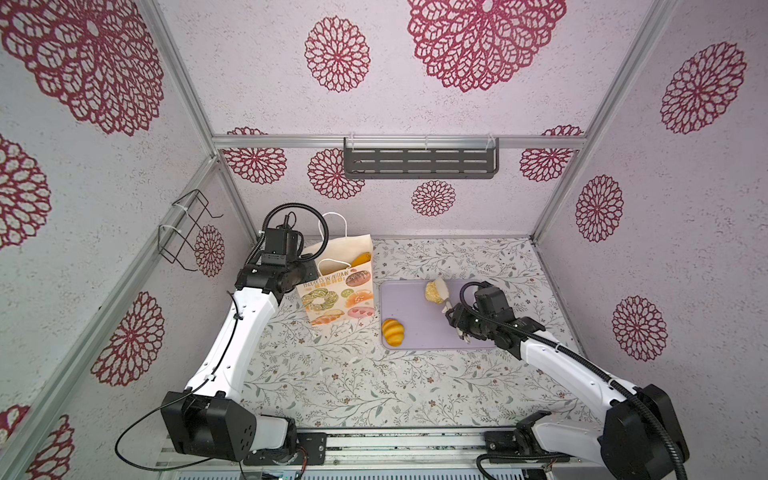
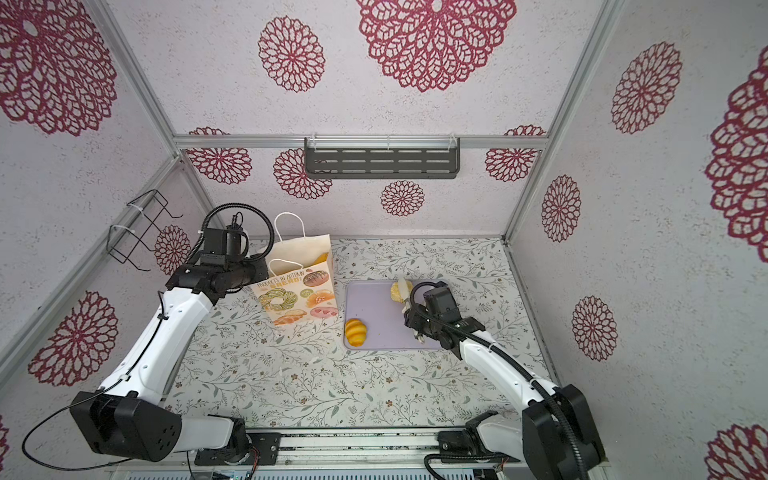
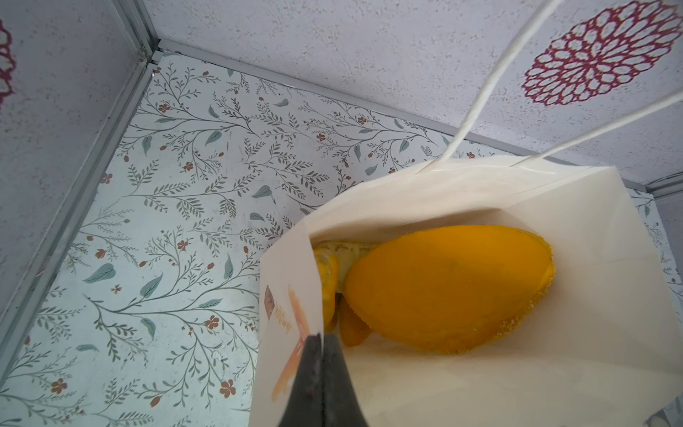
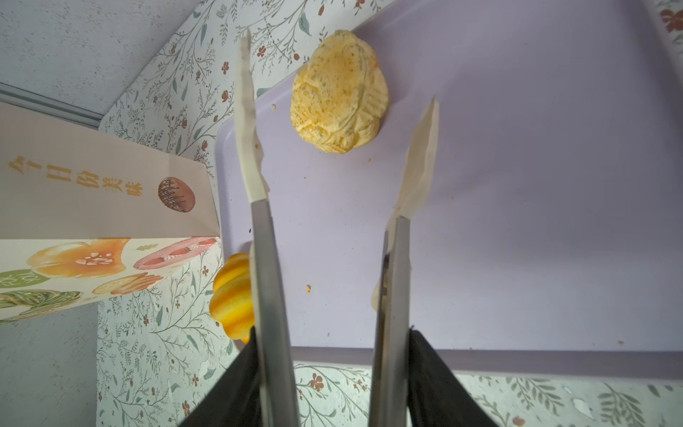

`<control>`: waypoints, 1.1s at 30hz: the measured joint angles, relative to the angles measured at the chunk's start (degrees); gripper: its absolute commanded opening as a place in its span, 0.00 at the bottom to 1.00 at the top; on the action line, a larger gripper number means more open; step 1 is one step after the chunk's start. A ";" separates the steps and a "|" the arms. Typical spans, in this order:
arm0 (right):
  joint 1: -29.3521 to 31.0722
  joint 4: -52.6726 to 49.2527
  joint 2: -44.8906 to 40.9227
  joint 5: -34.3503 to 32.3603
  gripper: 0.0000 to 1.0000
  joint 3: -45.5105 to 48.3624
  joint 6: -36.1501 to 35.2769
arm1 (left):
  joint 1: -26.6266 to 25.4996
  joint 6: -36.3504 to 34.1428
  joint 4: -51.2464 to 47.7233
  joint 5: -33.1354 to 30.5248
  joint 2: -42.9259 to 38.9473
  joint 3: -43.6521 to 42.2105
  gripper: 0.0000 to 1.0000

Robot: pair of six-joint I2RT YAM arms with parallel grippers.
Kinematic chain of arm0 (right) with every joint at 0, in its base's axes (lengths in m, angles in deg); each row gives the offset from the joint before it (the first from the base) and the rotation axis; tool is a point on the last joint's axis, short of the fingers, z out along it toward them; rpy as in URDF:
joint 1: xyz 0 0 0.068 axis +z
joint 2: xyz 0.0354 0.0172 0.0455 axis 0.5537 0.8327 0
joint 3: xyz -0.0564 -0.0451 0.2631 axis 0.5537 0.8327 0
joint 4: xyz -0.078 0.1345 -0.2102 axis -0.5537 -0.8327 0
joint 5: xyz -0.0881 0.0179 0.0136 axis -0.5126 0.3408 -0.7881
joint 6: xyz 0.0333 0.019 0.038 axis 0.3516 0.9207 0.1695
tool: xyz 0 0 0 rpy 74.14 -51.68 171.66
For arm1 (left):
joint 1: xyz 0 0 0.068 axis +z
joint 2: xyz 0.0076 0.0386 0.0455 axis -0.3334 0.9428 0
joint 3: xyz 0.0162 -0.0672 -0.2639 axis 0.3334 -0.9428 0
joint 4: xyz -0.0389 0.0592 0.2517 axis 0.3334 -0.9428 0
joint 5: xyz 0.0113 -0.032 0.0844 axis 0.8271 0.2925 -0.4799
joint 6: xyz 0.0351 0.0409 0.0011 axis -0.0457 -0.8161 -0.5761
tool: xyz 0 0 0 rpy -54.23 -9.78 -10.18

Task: Place the fake bread into the paper bag
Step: 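Lower the right tongs onto the pale round bun and squeeze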

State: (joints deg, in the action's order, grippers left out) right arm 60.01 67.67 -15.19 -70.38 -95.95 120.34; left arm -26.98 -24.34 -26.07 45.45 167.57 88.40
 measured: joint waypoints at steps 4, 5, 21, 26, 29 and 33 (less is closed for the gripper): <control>-0.11 1.81 1.92 1.05 0.57 0.00 0.09 | 0.00 0.00 0.00 0.02 0.00 0.00 0.00; -0.11 2.21 2.38 1.18 0.57 0.02 0.15 | 0.00 0.00 0.00 0.00 0.00 0.00 0.00; -0.72 5.25 5.38 2.45 0.50 -0.04 0.48 | 0.00 0.00 0.00 0.04 0.00 0.00 0.00; -1.25 6.03 5.40 2.71 0.46 -0.04 0.46 | 0.00 0.00 0.00 0.00 0.02 0.00 0.00; -1.66 6.64 5.40 2.84 0.42 -0.04 0.55 | 0.00 0.00 0.00 0.00 0.07 0.00 0.00; -1.88 7.74 5.40 3.17 0.37 0.13 0.90 | 0.00 0.00 0.02 0.00 0.09 0.00 0.00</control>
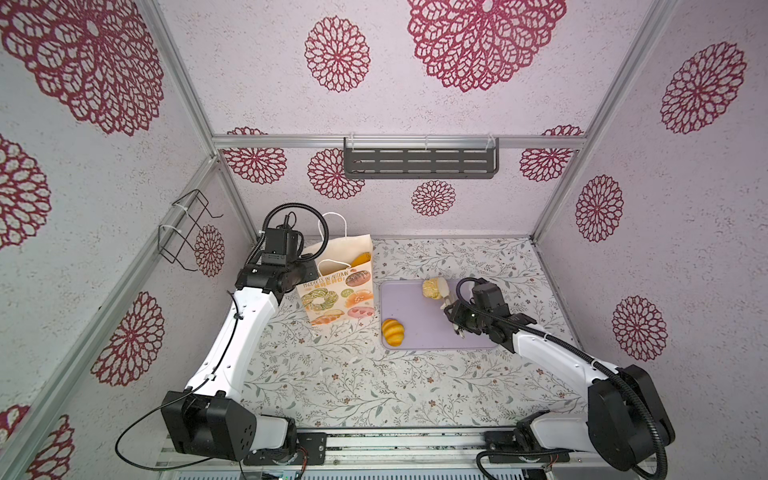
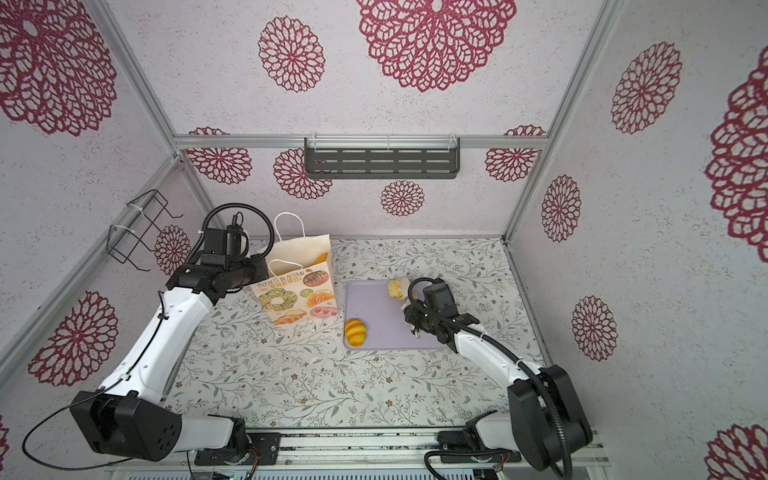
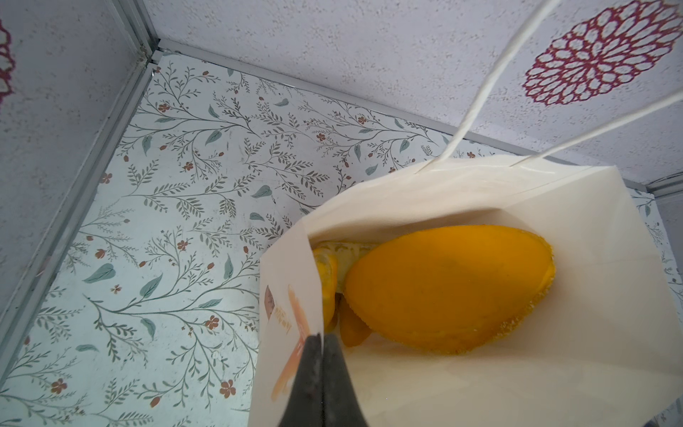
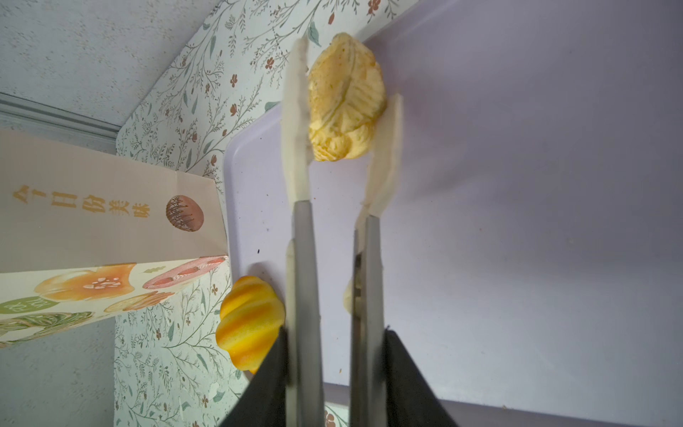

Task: Place the fake bread into the paper bag
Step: 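Lower the right tongs onto the pale round bun and squeeze, then lift the pale bun with the right tongs off the tray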

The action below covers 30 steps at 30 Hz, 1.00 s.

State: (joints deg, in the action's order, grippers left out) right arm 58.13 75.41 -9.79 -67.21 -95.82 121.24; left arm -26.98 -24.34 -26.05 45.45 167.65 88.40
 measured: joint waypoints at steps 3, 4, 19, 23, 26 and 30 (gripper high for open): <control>0.00 0.31 0.00 0.44 0.37 0.48 0.07 | 0.00 0.00 0.00 0.00 0.00 0.00 0.00; -0.02 0.31 0.00 0.57 0.37 0.66 0.07 | 0.00 0.00 0.00 0.02 0.00 0.00 0.00; -0.39 2.21 4.35 3.37 0.26 1.20 0.31 | 0.00 0.00 0.00 -0.04 0.00 0.00 0.00; -0.44 3.06 4.37 3.76 0.19 1.20 0.59 | 0.00 0.00 0.00 0.00 0.00 0.00 0.00; -0.44 3.26 4.37 3.80 0.15 1.20 0.61 | 0.00 0.00 0.00 -0.02 0.00 0.00 0.00; -0.44 3.28 4.37 3.82 0.12 1.22 0.59 | 0.00 0.00 0.00 -0.07 0.00 0.00 0.00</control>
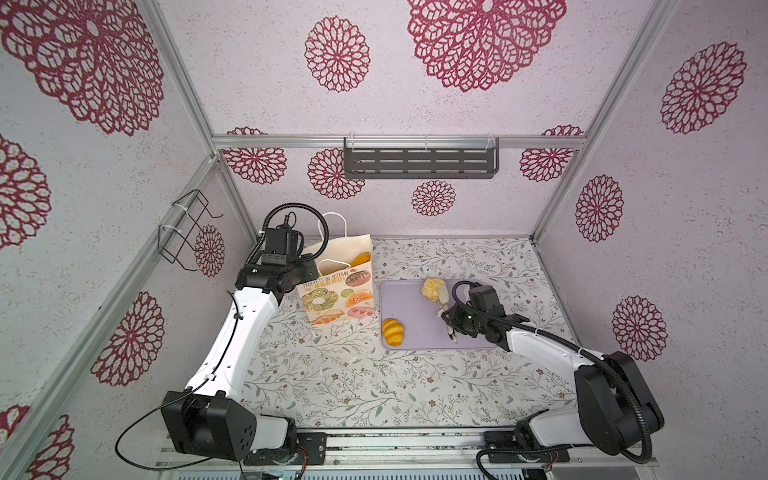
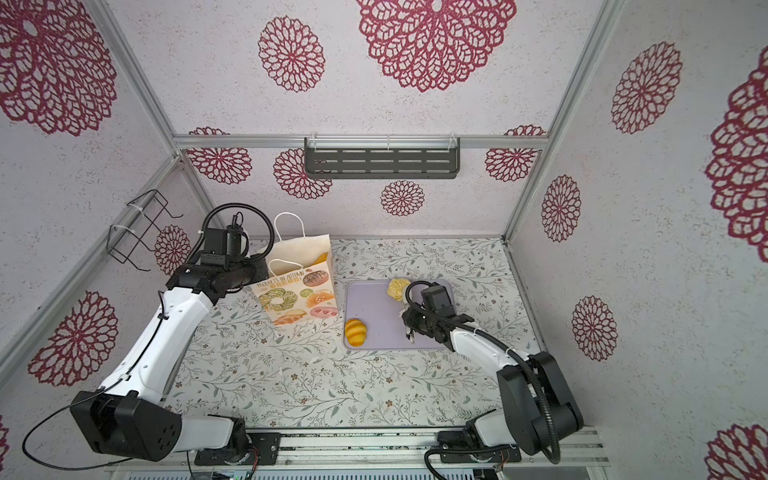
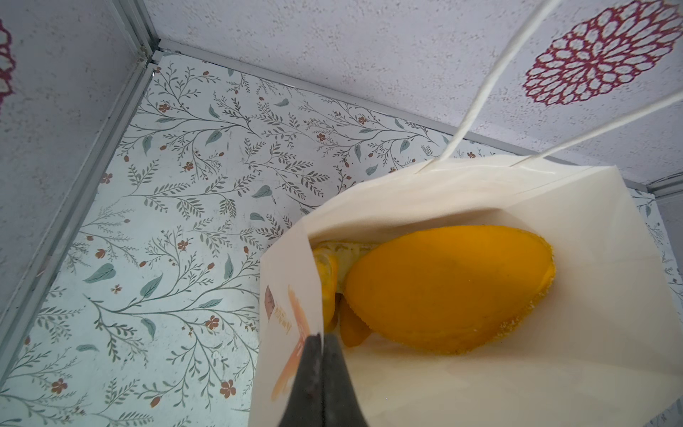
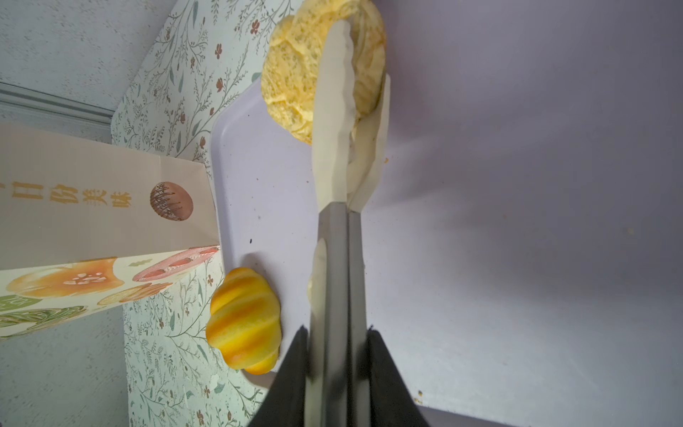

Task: Place the fake bread into the paper bag
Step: 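Lift the pale bun with the right tongs off the tray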

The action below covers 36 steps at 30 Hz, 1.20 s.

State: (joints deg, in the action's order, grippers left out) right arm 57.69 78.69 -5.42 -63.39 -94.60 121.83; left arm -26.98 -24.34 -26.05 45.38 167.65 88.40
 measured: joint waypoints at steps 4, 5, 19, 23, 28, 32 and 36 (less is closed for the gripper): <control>0.00 0.09 -0.28 0.02 0.09 0.09 0.02 | 0.00 0.00 0.00 0.00 0.00 0.00 0.00; 0.00 0.37 -0.48 0.02 0.08 0.33 0.04 | 0.00 0.00 0.00 0.00 0.00 0.00 0.00; -0.04 1.33 -7.69 -0.33 0.00 4.57 0.59 | -0.22 0.00 0.02 -0.15 0.00 0.00 0.00; -0.04 2.03 -9.27 -0.28 0.00 4.57 0.98 | -0.24 0.02 0.02 -0.42 0.00 0.00 0.00; -0.04 2.19 -10.67 -0.24 0.00 4.57 1.55 | -0.24 0.04 0.02 -0.63 0.00 0.00 0.00; -0.04 2.08 -11.80 -0.26 0.00 4.57 1.75 | -0.24 0.20 0.02 -0.59 0.00 0.00 0.00; -0.02 1.95 -12.83 -0.22 0.00 4.48 1.75 | -0.24 0.28 0.02 -0.79 0.00 0.00 0.00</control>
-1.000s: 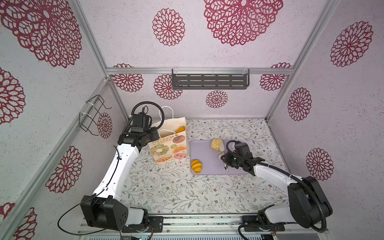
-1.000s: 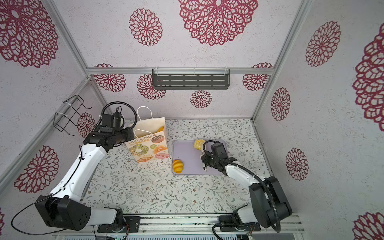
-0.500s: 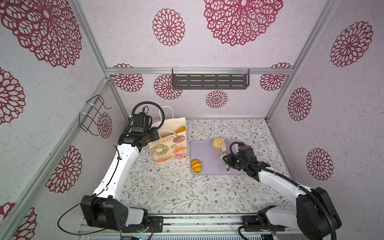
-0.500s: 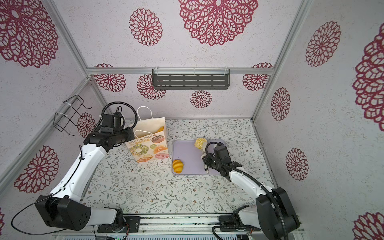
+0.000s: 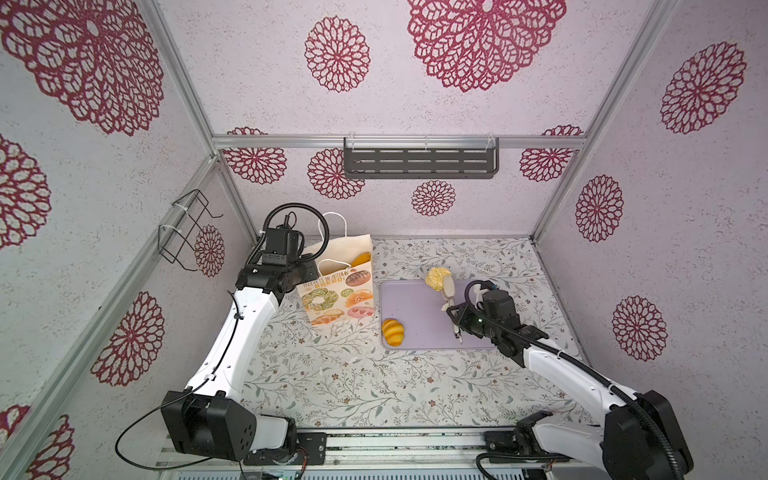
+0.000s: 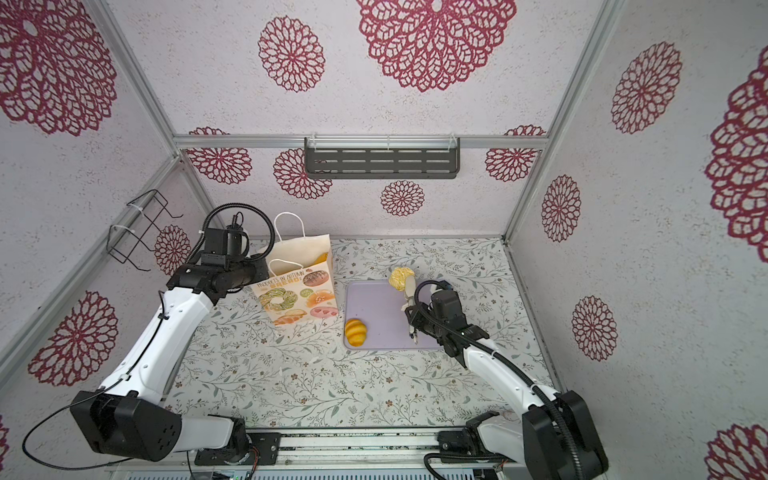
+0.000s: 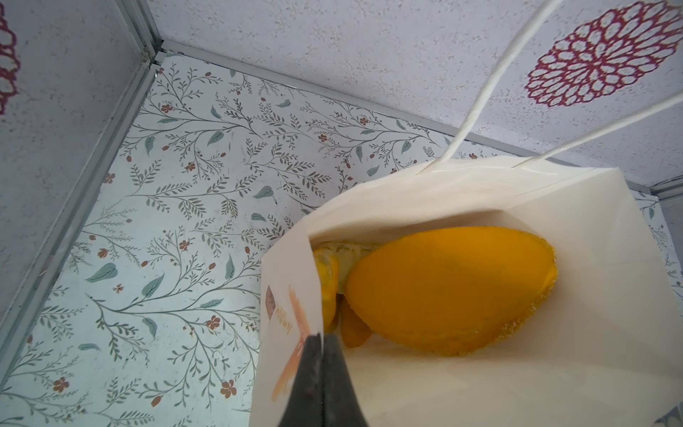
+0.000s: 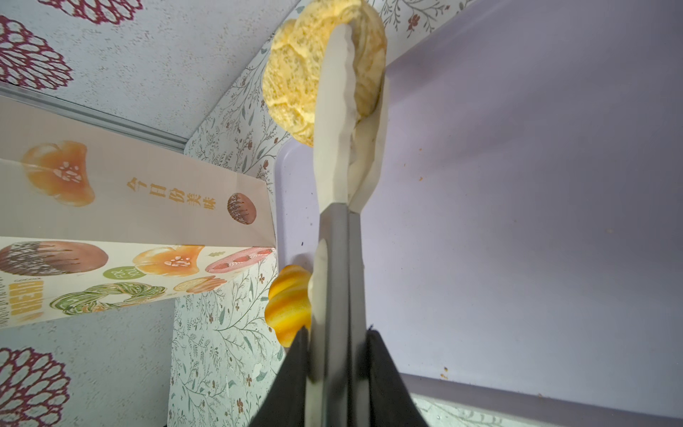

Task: Place the fake bread into the paper bag
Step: 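Lift the pale bun with the right tongs off the tray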

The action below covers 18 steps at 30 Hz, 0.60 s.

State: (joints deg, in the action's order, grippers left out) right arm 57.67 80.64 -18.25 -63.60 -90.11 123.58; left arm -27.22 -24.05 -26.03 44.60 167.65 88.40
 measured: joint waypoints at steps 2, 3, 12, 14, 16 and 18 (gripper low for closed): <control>0.07 -0.11 -0.17 0.11 0.00 -0.15 -0.04 | 0.00 0.00 0.00 -0.22 0.00 0.00 0.00; 0.17 -0.26 -0.24 0.17 0.00 -0.28 -0.04 | 0.00 0.00 0.00 -0.44 0.00 0.00 0.00; 1.64 -0.28 -1.64 0.13 0.00 -1.90 -0.24 | 0.02 1.03 -0.02 -1.66 0.00 0.00 0.00; 2.08 -0.24 -1.95 0.11 0.00 -2.14 -0.26 | 0.02 1.20 -0.02 -1.75 0.00 0.00 0.00; 2.71 -0.22 -1.99 0.02 0.00 -2.49 -0.31 | 0.02 1.25 -0.02 -1.81 0.00 0.00 0.00; 3.30 -0.20 -2.08 -0.11 0.00 -2.75 -0.35 | 0.02 1.25 -0.04 -1.90 0.00 0.00 0.00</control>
State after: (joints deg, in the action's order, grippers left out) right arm 60.97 80.44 -20.32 -63.71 -92.87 123.23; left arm -27.20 -22.81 -26.07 42.69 167.65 88.40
